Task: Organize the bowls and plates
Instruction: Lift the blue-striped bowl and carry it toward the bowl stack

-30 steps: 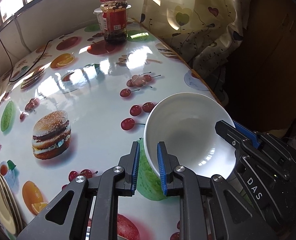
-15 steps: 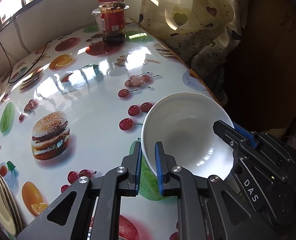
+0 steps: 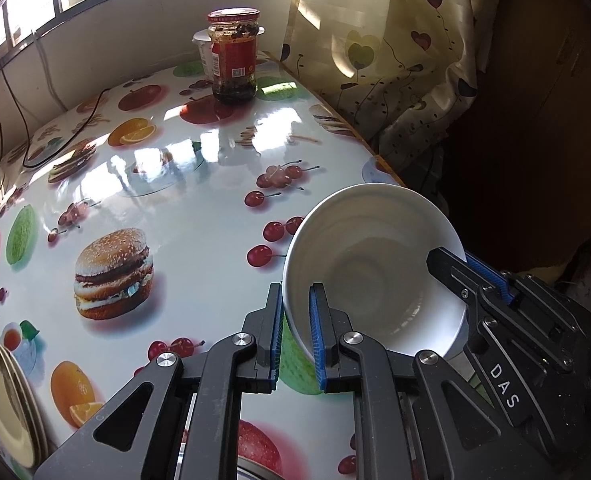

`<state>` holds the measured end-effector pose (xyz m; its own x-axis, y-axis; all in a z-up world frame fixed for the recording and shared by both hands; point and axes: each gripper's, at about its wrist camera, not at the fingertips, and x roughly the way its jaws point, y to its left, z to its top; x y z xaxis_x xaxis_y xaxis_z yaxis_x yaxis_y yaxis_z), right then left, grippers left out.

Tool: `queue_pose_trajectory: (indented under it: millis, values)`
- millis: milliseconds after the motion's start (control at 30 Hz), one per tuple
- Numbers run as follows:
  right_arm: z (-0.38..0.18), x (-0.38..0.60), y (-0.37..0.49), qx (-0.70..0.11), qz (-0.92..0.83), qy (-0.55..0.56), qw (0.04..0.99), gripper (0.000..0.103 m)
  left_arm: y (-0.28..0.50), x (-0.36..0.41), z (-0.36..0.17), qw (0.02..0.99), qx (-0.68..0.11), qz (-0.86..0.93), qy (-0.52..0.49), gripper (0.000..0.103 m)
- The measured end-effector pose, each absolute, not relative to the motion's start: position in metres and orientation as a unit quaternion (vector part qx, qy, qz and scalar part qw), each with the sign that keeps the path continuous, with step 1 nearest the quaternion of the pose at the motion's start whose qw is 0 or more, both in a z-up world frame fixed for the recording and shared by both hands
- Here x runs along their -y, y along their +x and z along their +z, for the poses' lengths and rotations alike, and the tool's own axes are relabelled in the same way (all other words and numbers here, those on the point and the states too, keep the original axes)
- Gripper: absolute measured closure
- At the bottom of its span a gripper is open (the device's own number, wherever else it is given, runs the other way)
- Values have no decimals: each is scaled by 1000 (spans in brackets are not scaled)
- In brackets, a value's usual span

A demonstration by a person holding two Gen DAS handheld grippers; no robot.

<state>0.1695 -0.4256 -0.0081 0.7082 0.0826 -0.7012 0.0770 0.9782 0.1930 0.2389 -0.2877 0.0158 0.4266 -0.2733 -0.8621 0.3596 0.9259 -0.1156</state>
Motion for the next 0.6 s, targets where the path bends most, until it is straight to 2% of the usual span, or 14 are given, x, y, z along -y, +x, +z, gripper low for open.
queue_pose_trajectory:
  millis: [600]
  values:
    - [27,406,147,-351,10,96,931,94,222,264,43,858,-476,-192,22,90]
